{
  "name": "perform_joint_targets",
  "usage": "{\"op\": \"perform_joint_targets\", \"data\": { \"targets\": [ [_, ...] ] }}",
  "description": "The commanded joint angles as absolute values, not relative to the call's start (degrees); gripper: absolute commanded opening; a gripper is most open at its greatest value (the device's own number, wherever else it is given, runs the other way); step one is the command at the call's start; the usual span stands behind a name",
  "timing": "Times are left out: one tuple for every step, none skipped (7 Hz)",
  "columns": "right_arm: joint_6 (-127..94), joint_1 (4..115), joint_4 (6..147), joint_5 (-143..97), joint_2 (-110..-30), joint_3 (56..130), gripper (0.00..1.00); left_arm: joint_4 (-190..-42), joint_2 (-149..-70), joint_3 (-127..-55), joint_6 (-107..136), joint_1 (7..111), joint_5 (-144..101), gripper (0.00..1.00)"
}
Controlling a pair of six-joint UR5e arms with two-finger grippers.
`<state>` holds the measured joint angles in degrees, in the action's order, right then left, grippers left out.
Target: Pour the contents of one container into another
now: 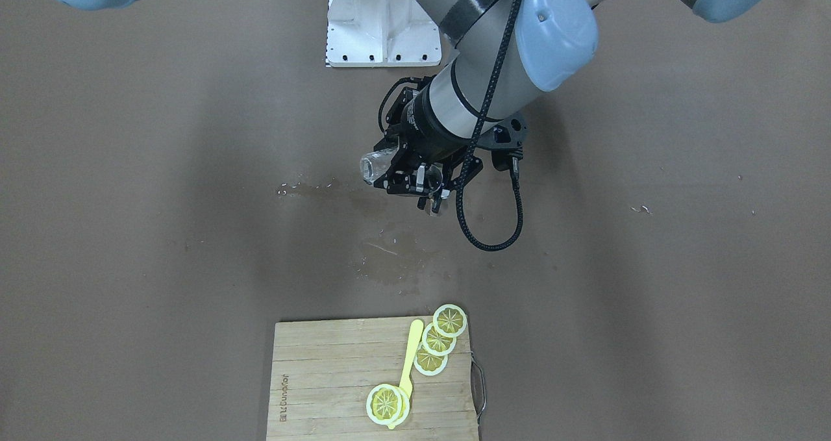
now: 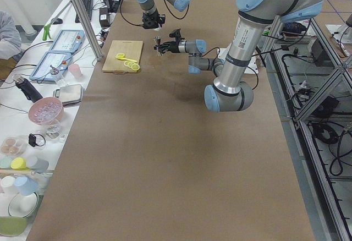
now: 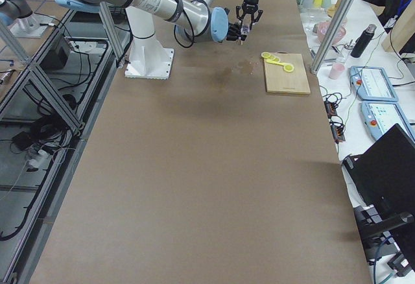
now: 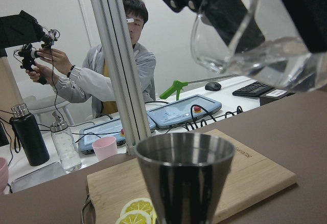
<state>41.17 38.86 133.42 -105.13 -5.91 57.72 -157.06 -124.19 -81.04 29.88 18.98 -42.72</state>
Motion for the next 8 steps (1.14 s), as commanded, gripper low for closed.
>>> {"op": "perform_joint_targets", "data": {
  "targets": [
    [42.00, 38.41, 133.42, -103.72, -4.31, 54.51, 0.00, -157.06, -124.19, -81.04, 29.88, 18.98, -42.71, 0.00],
    [42.10, 37.54, 133.42, -102.75, -3.87, 53.54, 0.00, -157.06, -124.19, -80.95, 29.88, 18.98, -42.71, 0.00],
    [42.10, 37.27, 133.42, -102.48, -3.35, 52.48, 0.00, -157.06, -124.19, -80.95, 29.88, 18.98, -42.71, 0.00],
    [42.45, 37.18, 133.42, -102.05, -2.73, 51.43, 0.00, -157.06, -124.19, -80.95, 29.88, 18.98, -42.71, 0.00],
    [42.71, 37.09, 133.50, -101.61, -1.94, 50.28, 0.00, -157.06, -124.19, -80.95, 29.88, 18.98, -42.71, 0.00],
    [42.89, 37.00, 133.51, -101.34, -0.98, 48.88, 0.00, -157.06, -124.19, -80.95, 29.88, 18.98, -42.71, 0.00],
    [43.15, 36.65, 133.42, -100.55, -0.18, 47.39, 0.00, -157.06, -124.19, -80.86, 29.88, 18.98, -42.71, 0.00],
    [43.15, 35.87, 133.50, -99.85, 0.26, 46.68, 0.00, -157.06, -124.19, -80.86, 29.88, 18.98, -42.71, 0.00]
  ]
}}
